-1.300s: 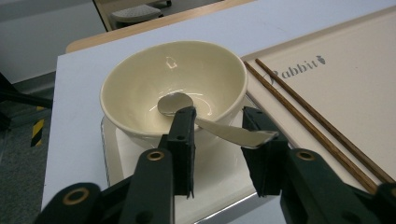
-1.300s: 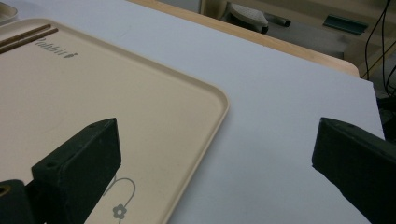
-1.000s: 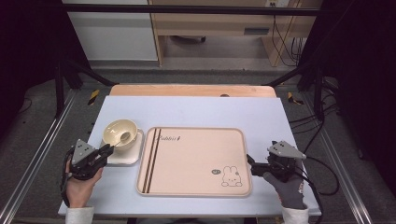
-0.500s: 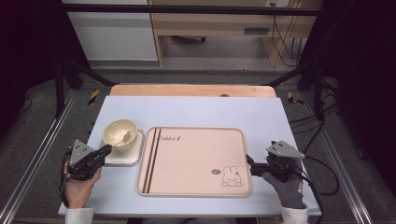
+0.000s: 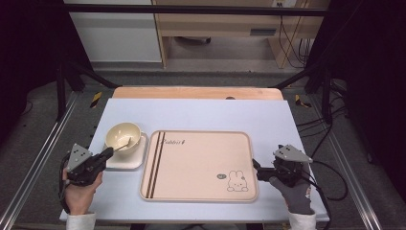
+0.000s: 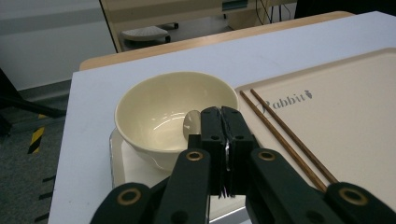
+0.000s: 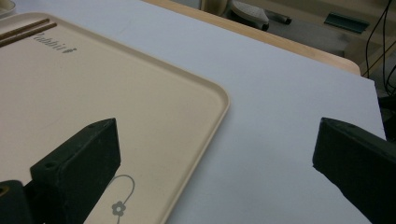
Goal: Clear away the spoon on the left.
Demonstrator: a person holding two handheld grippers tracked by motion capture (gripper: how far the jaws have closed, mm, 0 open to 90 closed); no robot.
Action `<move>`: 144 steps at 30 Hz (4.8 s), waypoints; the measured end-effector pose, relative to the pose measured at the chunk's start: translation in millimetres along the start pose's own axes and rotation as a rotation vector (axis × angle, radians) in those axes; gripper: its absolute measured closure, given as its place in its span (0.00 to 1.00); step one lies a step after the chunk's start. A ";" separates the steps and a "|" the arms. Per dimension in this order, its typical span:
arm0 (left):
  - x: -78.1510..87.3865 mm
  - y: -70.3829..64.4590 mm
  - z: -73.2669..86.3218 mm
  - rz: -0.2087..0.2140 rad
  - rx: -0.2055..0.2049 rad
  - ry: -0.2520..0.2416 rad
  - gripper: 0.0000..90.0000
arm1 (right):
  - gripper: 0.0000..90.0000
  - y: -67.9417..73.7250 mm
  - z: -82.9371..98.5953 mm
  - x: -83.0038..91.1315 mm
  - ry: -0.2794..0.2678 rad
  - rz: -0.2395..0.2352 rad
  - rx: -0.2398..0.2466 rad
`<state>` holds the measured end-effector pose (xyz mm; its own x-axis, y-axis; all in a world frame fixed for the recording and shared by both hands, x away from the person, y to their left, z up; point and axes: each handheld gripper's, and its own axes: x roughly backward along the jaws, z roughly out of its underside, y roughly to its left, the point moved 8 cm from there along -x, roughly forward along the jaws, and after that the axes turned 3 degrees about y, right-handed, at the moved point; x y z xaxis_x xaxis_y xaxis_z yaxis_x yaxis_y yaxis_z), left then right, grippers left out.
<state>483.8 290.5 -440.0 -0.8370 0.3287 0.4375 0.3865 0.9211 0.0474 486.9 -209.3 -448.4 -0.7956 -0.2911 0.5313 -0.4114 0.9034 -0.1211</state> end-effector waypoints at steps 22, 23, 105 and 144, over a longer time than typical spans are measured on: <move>33.9 -12.6 -29.3 -0.006 -0.005 -0.148 0.99 | 0.01 -1.4 -1.2 2.8 -0.007 -0.002 -0.001; 33.9 -12.6 -29.3 -0.006 -0.005 -0.148 0.99 | 0.01 -1.2 -1.1 2.6 -0.006 -0.003 -0.001; -63.4 -106.6 -25.2 0.154 -0.242 0.013 0.99 | 0.01 1.5 2.7 -2.8 0.024 -0.016 0.012; -83.7 -135.3 -4.8 0.121 -0.473 0.085 0.93 | 0.01 3.3 3.3 -2.8 0.028 -0.020 0.015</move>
<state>503.4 137.4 -478.7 -0.7482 0.3916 0.5356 0.6292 0.6751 0.3852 486.4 -206.5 -453.1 -0.7746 -0.2999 0.5568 -0.4340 0.8925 -0.1230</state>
